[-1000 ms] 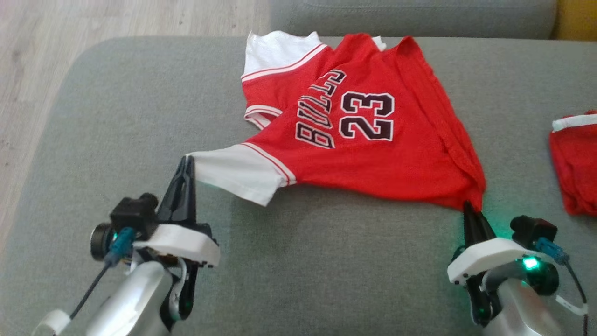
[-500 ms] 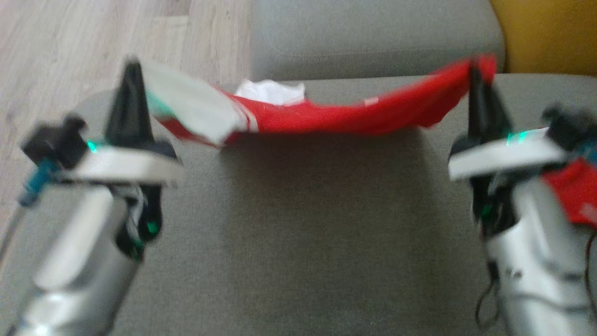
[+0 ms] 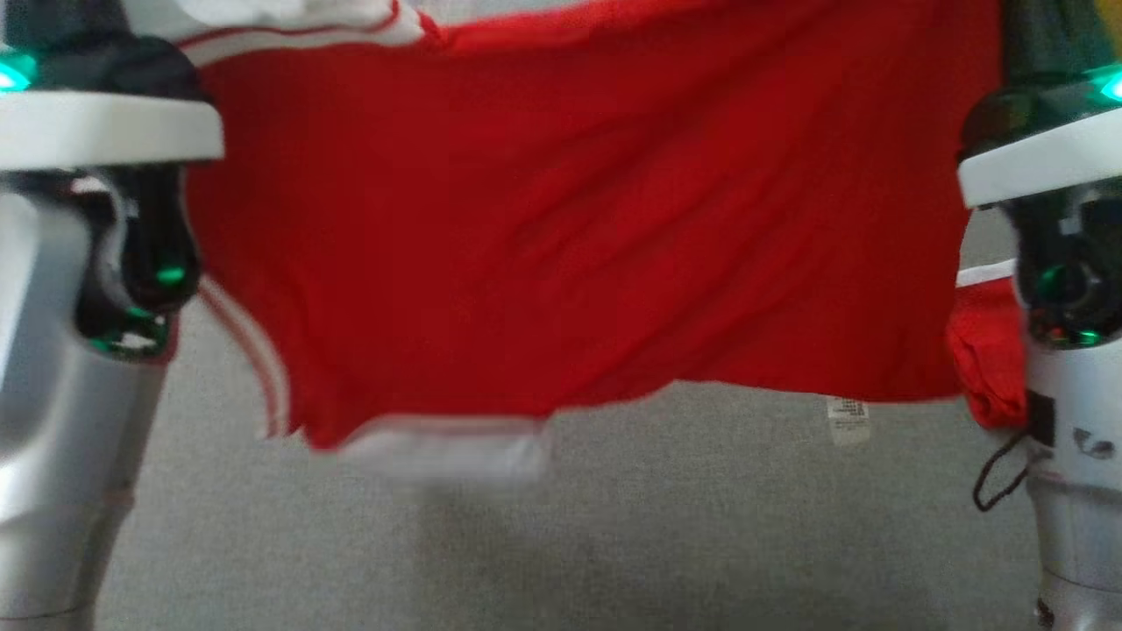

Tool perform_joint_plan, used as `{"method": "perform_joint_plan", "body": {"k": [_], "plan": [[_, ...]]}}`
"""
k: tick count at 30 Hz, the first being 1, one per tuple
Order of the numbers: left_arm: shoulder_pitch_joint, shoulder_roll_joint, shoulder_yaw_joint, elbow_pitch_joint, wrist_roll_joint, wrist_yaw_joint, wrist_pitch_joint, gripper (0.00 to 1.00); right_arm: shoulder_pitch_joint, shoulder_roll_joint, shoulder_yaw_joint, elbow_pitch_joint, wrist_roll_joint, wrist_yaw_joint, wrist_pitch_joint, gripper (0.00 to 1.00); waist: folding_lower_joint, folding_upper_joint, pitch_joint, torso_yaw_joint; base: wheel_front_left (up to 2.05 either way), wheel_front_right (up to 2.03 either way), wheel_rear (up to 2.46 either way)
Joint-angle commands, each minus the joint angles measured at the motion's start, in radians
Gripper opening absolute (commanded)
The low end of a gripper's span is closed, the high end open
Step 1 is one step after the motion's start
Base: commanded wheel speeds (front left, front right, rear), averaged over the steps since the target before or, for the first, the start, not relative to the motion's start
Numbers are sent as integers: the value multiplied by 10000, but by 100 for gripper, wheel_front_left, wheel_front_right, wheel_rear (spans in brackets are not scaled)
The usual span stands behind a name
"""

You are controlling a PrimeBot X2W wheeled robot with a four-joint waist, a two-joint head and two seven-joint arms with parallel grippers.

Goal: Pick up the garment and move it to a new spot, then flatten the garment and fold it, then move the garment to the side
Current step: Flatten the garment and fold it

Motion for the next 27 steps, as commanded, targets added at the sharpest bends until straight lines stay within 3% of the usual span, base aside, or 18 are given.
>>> {"method": "perform_joint_plan", "body": {"k": [1,10,14,20,23,27], "plan": [[-670,505,575,-488,-23,106,146,0,-164,-16,61,-732,96,67,362,0,1,0,67,-5,0,0,0],[-567,760,567,-880,-219,266,741,0,707,90,50,-2106,-116,67,1458,0,1,0,699,-210,0,0,0],[-928,1083,509,-141,-187,84,1094,0,266,197,150,-1804,-170,67,1773,0,1,0,1608,-475,0,0,0],[-3102,1430,424,2728,313,-666,975,0,-2502,153,820,1020,-348,67,1448,0,1,0,3286,-884,0,0,0],[-4824,1341,316,4353,669,-1003,741,0,-4390,-113,1813,2932,-942,67,550,0,1,0,3996,-966,0,0,0],[-7037,963,242,6210,1163,-1293,-189,0,-6677,140,1975,5453,-1406,67,-1193,0,1,0,4486,-876,0,0,0]]}}
